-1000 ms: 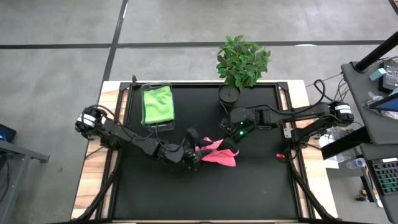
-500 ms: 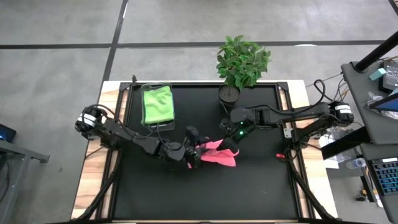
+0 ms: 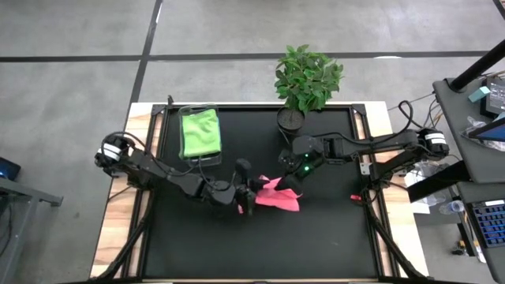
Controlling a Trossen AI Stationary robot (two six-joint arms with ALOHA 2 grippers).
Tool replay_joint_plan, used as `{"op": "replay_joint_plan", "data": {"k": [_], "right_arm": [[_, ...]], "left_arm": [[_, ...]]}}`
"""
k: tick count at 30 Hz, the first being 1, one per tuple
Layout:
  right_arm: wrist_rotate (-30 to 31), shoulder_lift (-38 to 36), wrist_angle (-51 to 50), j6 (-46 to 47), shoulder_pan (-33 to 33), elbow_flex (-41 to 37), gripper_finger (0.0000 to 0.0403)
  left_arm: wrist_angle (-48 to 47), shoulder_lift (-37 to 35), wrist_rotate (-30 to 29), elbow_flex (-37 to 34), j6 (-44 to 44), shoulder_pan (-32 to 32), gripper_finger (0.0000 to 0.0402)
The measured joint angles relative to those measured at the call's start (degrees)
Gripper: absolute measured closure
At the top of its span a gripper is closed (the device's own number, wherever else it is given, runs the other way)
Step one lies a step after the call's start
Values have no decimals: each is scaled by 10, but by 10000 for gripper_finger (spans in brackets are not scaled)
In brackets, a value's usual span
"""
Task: Fold microfiber towels
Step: Fold the pink microfiber towel
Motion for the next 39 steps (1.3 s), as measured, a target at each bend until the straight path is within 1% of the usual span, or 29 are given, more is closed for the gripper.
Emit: {"op": "replay_joint_plan", "data": {"k": [3,6,9,11,14,17,19,26,27,32,37,39], "right_arm": [[2,0,-6,-24,-3,0,336],[2,0,-10,-58,-7,0,292],[3,-1,-19,-121,-10,0,250],[4,-1,-37,-187,-10,0,226],[37,0,-78,-267,-3,0,203],[97,0,-119,-317,9,-1,191],[119,0,-142,-324,17,-2,188],[124,-1,-208,-305,68,-3,187],[135,-1,-212,-298,76,-3,187],[235,-2,-238,-263,118,-12,187],[290,-2,-229,-226,140,-41,187],[302,-1,-208,-214,143,-63,187]], "left_arm": [[-28,-6,0,8,-61,-6,401],[-83,-13,-1,14,-127,-11,401],[-161,-31,-1,19,-215,-16,401],[-205,-46,-1,24,-283,-18,401],[-268,-69,-2,24,-371,-18,401],[-296,-83,-5,20,-417,-18,401],[-310,-88,-9,20,-425,-18,401],[-312,-89,-11,21,-424,-18,402],[-312,-89,-11,21,-424,-18,402],[-312,-89,-12,21,-424,-18,402],[-312,-89,-12,22,-420,-18,402],[-312,-89,-12,22,-419,-18,402]]}}
